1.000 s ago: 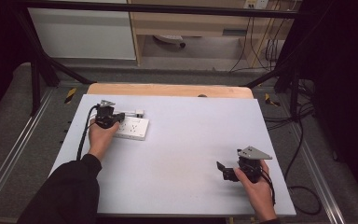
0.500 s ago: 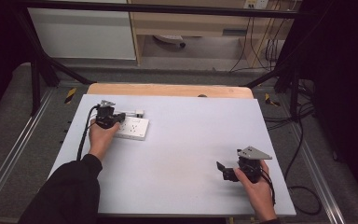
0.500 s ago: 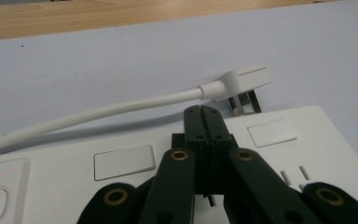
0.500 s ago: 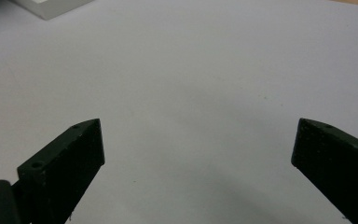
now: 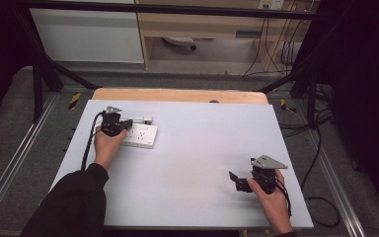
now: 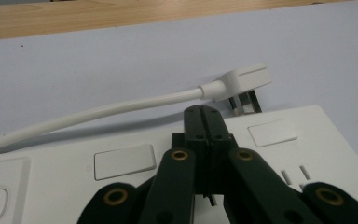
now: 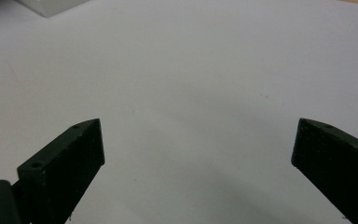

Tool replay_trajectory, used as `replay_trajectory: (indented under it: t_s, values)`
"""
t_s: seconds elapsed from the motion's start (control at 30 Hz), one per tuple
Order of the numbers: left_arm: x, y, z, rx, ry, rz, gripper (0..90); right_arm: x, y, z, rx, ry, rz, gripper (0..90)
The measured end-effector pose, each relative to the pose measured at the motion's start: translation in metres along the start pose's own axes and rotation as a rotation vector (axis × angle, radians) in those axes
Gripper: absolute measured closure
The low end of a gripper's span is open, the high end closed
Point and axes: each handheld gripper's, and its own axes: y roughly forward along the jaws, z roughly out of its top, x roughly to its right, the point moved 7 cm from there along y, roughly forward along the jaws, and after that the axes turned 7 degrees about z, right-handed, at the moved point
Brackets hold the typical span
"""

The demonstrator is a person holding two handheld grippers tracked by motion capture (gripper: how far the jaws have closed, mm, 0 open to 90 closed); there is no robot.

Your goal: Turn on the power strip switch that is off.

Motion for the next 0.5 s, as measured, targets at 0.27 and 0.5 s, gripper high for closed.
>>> replay_trajectory:
  t_s: [0.27,0.5]
  values:
    - [-0.0066,-0.0012,-0.0021,0.012,0.008,0.007,90.0,-0.0001,0.0001,0.0002,-0.001,-0.002,0.000,2.8]
    - [-0.0064,-0.0020,-0.0003,0.040,-0.013,-0.001,90.0,0.0010,-0.0004,0.0002,0.002,0.000,-0.002,2.8]
